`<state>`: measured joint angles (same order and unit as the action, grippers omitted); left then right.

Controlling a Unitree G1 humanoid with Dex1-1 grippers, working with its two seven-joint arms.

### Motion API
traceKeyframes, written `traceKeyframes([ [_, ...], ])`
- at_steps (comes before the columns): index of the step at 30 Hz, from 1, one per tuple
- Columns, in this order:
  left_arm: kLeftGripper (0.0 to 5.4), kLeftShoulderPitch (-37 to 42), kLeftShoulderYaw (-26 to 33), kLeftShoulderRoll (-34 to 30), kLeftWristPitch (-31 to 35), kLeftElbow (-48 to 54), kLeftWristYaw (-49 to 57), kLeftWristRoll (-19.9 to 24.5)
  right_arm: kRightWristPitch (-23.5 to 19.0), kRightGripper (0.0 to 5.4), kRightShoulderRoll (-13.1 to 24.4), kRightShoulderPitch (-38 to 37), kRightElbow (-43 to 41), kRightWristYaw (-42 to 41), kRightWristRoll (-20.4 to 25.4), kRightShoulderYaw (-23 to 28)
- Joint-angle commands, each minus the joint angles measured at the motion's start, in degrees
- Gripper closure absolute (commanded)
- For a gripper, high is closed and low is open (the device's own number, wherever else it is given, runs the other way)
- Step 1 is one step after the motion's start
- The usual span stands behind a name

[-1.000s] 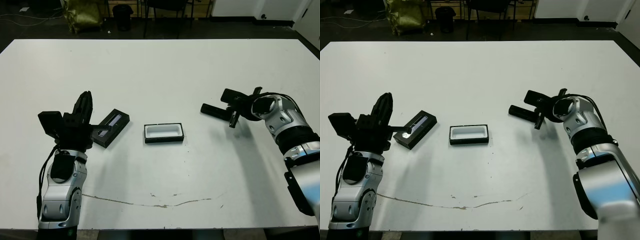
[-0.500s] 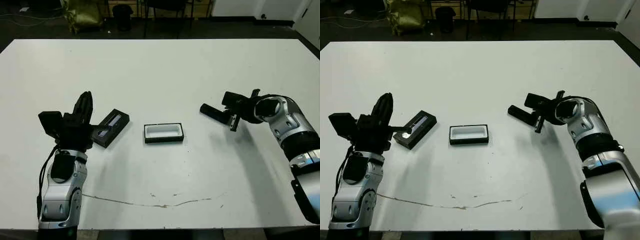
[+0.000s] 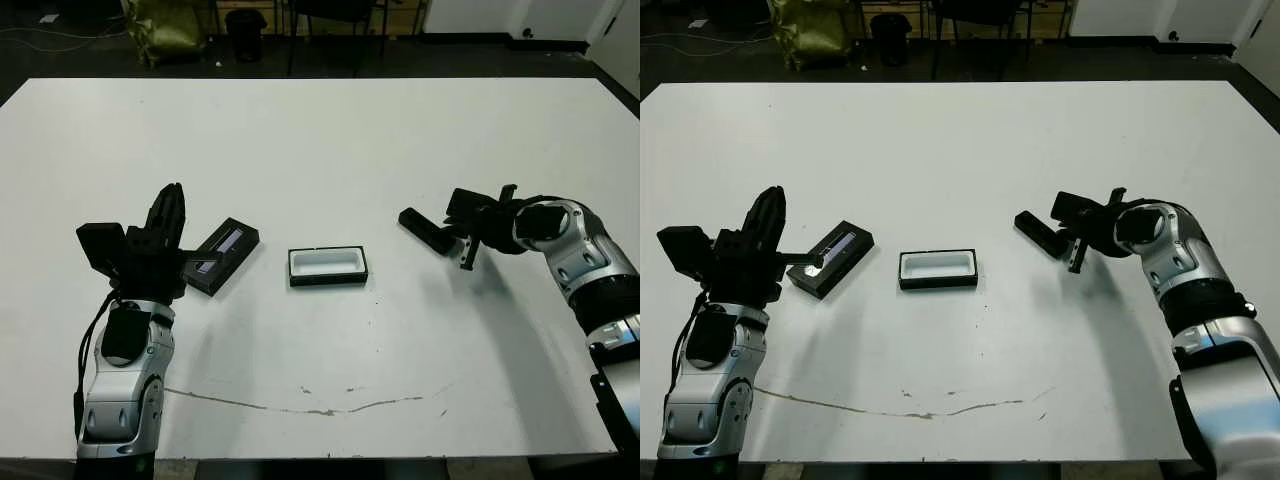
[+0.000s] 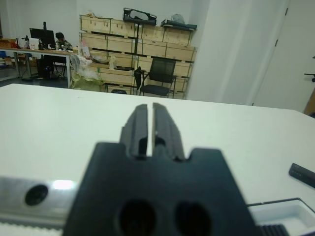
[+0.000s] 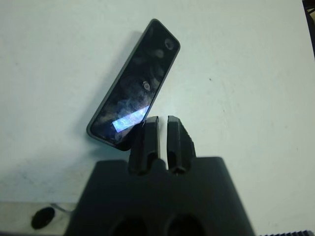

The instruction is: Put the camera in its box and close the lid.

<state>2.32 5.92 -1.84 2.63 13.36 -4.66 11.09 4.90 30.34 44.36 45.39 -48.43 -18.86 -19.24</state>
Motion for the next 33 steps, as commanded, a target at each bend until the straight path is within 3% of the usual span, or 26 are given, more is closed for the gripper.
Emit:
traceKeyframes([
  [1, 5.38, -0.9, 0.0, -0.1, 0.5, -0.7, 0.4, -0.4, 0.5, 5.40, 0.5, -1.9, -1.2, -1.4, -0.5, -1.1],
  [20, 5.38, -0.9, 0.1, 0.1, 1.1, -0.5, 0.4, 0.4, -1.5, 5.40, -0.2, -1.4, -1.8, -4.3, -0.3, -2.0],
  [33, 5.38, -0.9, 0.0, -0.2, 0.3, -1.0, 0.3, -0.4, 1.6, 5.40, -0.5, -1.7, -1.8, -5.4, 1.6, -2.1],
])
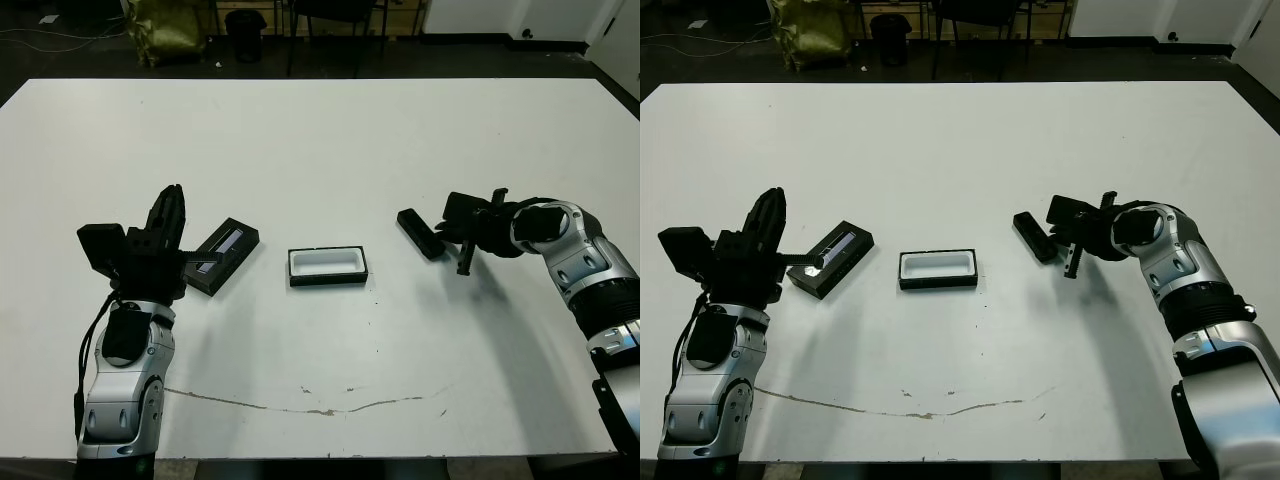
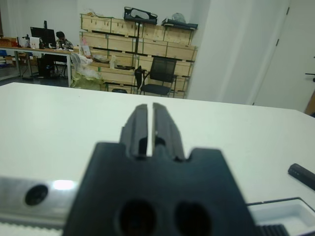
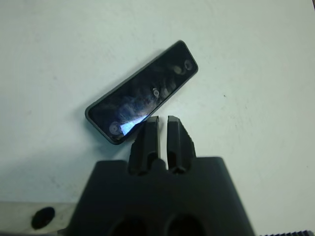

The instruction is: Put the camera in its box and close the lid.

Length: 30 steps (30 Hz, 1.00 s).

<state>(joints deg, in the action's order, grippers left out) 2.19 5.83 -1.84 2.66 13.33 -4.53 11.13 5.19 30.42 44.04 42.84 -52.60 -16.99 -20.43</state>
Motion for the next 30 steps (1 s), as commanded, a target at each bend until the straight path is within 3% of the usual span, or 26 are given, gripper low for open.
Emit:
traceKeyframes([
  [1, 5.38, -0.8, 0.1, -0.2, 0.3, -0.9, 0.1, -0.4, 1.3, 5.40, -0.6, -1.3, 0.8, -1.3, -0.3, -1.0],
  [7, 5.38, -1.0, 0.1, 0.0, 0.9, -0.5, 0.3, 0.2, -0.9, 5.40, -0.1, -1.7, -0.3, 2.7, -3.1, -1.4],
  [14, 5.38, -1.0, 0.0, 0.0, 1.1, -0.4, 0.5, 0.0, -14.6, 5.40, 0.2, -4.2, -7.8, 17.6, -9.4, 0.7],
  [19, 5.38, -1.1, -0.1, 0.0, 1.8, 0.0, 0.6, 0.1, -18.4, 5.40, 0.5, -7.3, -15.7, 26.1, -9.8, 4.9],
  [24, 5.38, -1.1, -0.4, 0.2, 2.5, 0.3, 0.8, 0.2, -22.9, 5.40, -2.0, -12.8, -27.3, 29.5, -4.4, 11.7],
  [28, 5.38, -1.0, -0.5, 0.1, 2.1, 0.0, 0.4, 0.3, -23.7, 5.40, -5.7, -18.3, -37.8, 29.7, 3.1, 16.6],
  [30, 5.38, -1.0, -0.4, 0.2, 2.6, 0.2, 0.4, 0.7, -26.7, 5.40, -8.8, -21.0, -43.7, 29.7, 7.7, 18.8],
])
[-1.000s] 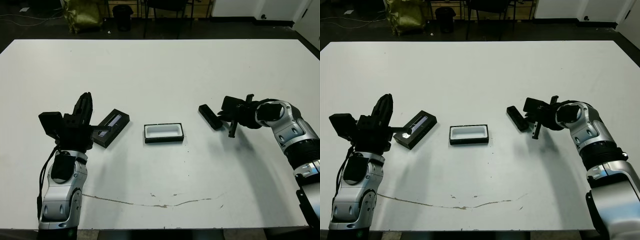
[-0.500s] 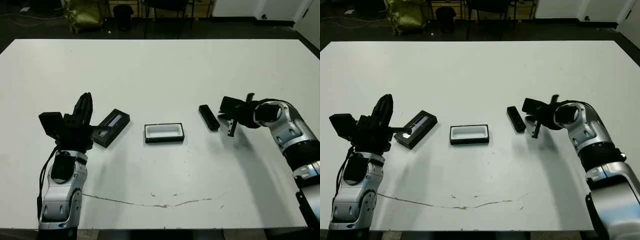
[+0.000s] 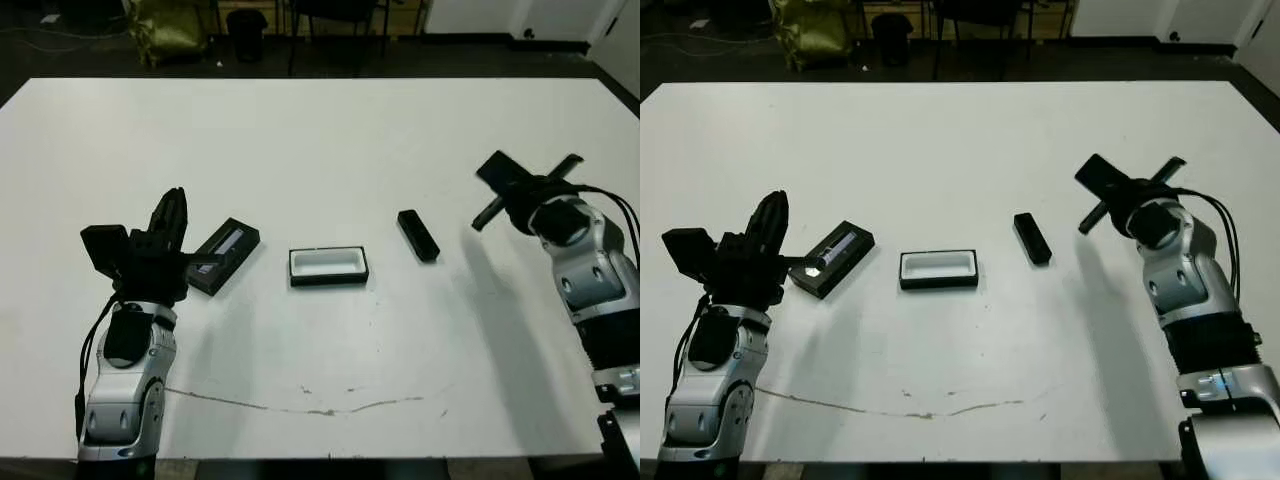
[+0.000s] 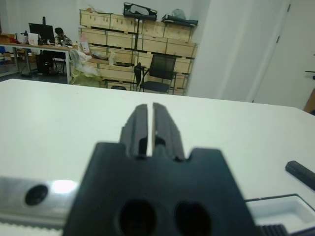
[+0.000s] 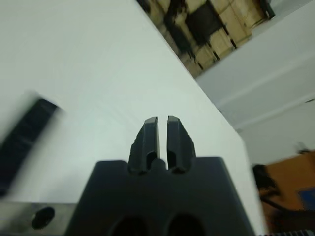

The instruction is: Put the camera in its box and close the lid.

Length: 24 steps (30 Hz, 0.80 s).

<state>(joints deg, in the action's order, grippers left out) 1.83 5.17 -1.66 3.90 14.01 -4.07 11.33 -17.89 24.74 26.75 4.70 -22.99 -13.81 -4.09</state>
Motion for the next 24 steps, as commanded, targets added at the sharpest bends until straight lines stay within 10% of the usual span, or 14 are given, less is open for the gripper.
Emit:
traceKeyframes([
  [1, 5.38, -0.6, 0.2, 0.0, 1.4, -0.5, -0.1, 0.6, -4.8, 5.40, -4.7, -5.0, -8.2, 0.0, 7.0, 3.4],
  [10, 5.38, -0.7, 0.2, -0.2, 1.5, -0.4, -0.2, 0.7, -22.8, 5.40, -15.2, -13.8, -26.7, 6.8, 17.7, 5.9],
  [24, 5.38, -0.9, 0.3, -0.1, 1.5, -0.3, -0.3, 1.1, -16.4, 5.40, -13.7, -19.5, -24.4, 10.7, 14.7, 2.6],
])
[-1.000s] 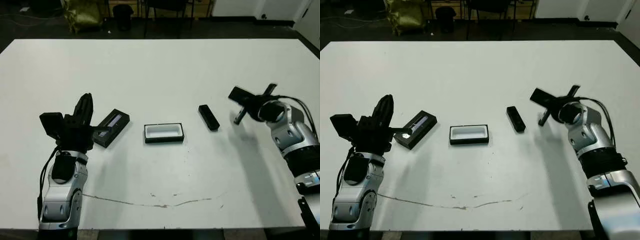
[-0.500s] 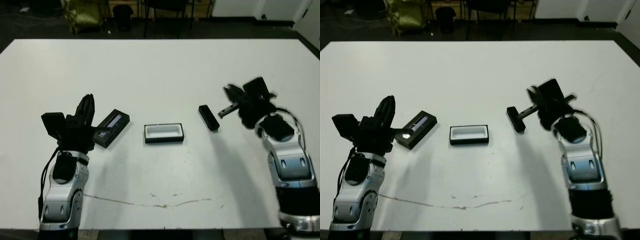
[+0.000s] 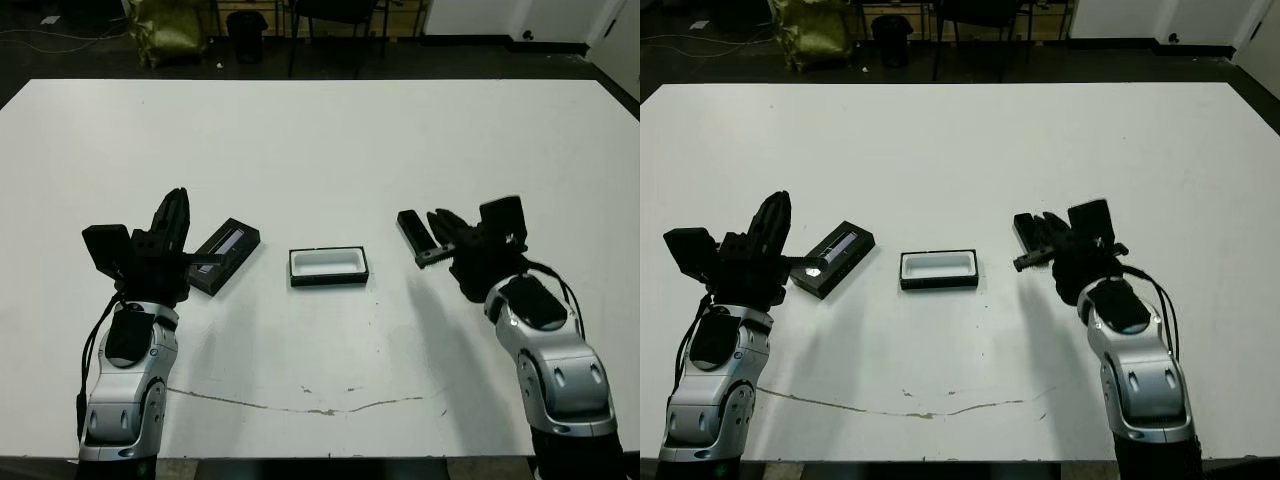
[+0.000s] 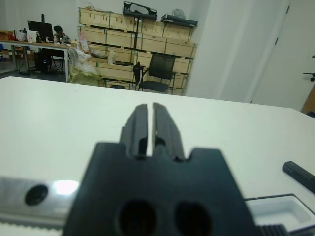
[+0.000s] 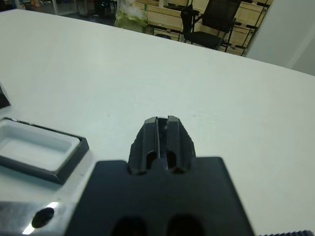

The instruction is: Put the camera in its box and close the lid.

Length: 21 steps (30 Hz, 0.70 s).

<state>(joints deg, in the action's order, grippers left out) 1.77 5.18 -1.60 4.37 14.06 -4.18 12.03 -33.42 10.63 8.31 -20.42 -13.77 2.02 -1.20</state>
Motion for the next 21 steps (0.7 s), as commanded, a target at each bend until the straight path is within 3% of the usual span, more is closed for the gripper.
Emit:
traceKeyframes([
  [1, 5.38, -0.9, 0.2, -0.2, 1.0, -0.4, -0.3, 0.4, -1.1, 5.40, 0.3, -1.2, 0.8, 1.9, -1.5, -0.4],
  [6, 5.38, -0.9, 0.1, -0.4, 0.7, -0.7, -0.1, -0.2, -0.4, 5.40, 0.0, -1.4, 1.9, 1.9, -0.4, -0.1],
  [11, 5.40, -1.0, 0.1, -0.3, 1.0, -0.4, 0.2, -0.5, -4.3, 5.31, 1.8, -0.1, 1.1, 0.0, -0.2, -1.5],
  [14, 5.40, -1.0, 0.2, -0.3, 0.8, -0.7, -0.1, -0.2, -5.8, 4.85, 2.5, 0.5, 0.4, -2.1, 1.1, -1.8],
  [21, 5.40, -0.8, 0.3, -0.3, 0.6, -1.2, -0.4, 0.0, -4.9, 3.28, 5.1, 1.2, -0.4, -5.0, 0.6, -4.6],
])
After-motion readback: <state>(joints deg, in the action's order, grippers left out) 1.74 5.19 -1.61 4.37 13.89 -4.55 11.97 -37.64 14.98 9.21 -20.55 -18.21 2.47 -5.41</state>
